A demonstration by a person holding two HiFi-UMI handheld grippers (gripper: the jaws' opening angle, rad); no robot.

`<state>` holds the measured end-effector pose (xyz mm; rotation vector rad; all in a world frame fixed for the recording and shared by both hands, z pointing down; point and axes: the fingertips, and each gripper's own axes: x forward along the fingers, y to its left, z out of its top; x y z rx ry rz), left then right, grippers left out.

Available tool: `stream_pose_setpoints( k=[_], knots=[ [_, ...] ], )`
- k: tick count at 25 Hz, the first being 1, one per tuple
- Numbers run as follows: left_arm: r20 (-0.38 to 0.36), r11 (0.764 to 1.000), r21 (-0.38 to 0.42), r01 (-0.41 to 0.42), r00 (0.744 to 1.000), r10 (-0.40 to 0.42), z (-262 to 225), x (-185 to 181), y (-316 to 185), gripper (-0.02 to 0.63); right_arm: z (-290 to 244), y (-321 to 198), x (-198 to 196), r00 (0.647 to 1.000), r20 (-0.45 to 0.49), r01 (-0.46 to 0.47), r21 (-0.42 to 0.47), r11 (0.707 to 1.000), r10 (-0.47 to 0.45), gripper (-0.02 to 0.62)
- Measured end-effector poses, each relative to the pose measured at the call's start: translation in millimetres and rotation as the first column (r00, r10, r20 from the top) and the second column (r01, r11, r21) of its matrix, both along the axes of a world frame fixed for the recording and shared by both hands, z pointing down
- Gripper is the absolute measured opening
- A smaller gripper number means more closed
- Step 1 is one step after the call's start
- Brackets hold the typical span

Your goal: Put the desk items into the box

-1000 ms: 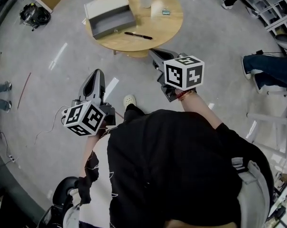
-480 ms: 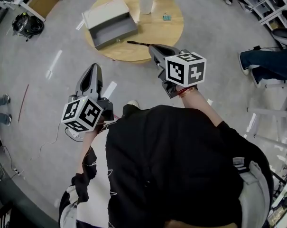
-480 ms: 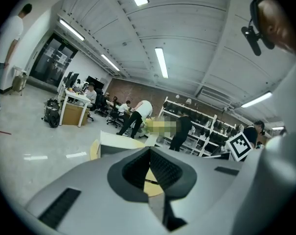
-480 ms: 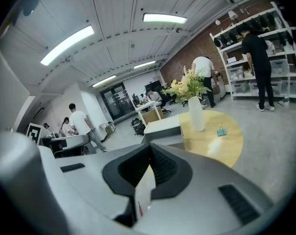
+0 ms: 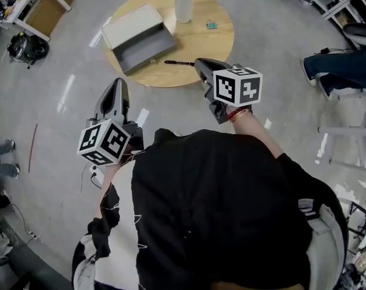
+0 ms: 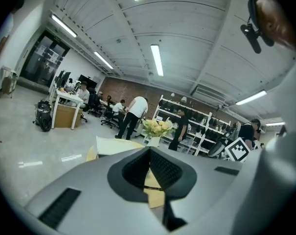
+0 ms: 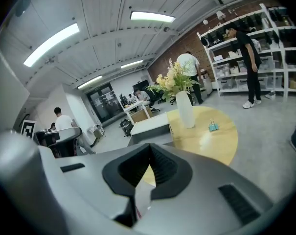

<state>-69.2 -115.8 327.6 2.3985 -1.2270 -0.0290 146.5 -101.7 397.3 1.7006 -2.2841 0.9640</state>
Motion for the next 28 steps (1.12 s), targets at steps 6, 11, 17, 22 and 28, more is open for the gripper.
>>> stream_pose_setpoints(
  k=[6,11,17,22,28],
  knots=[
    [0.020,1.000,-0.011,-0.009,1.000,0.010,10.5,-17.2,-37.7,0.011,26.6,-25.3,0.3,0.998,0.017,-0.065,-0.037,0.997,0.066,0.006],
    [0.014,0.999,-0.045,0.010,1.000,-0.009,28.3,-25.7,-55.0,0.011,54.2,-41.4,-6.4,0.998,0.009,-0.063,-0.094,0.994,0.064,0.006],
    [-0.008,0.995,-0.092,0.037,0.999,-0.038,40.5,-28.5,-70.2,0.011,75.9,-54.4,-15.5,1.000,-0.026,-0.007,-0.165,0.986,0.002,0.006],
    [-0.012,0.986,-0.124,0.112,0.993,-0.114,47.1,-35.3,-78.5,0.011,91.3,-70.4,-13.1,0.997,-0.038,0.055,-0.226,0.973,-0.065,0.006],
    [-0.013,0.971,-0.130,0.202,0.979,-0.205,43.7,-40.4,-91.8,0.011,94.0,-104.6,-9.1,0.987,-0.050,0.135,-0.246,0.960,-0.152,0.006]
  ],
)
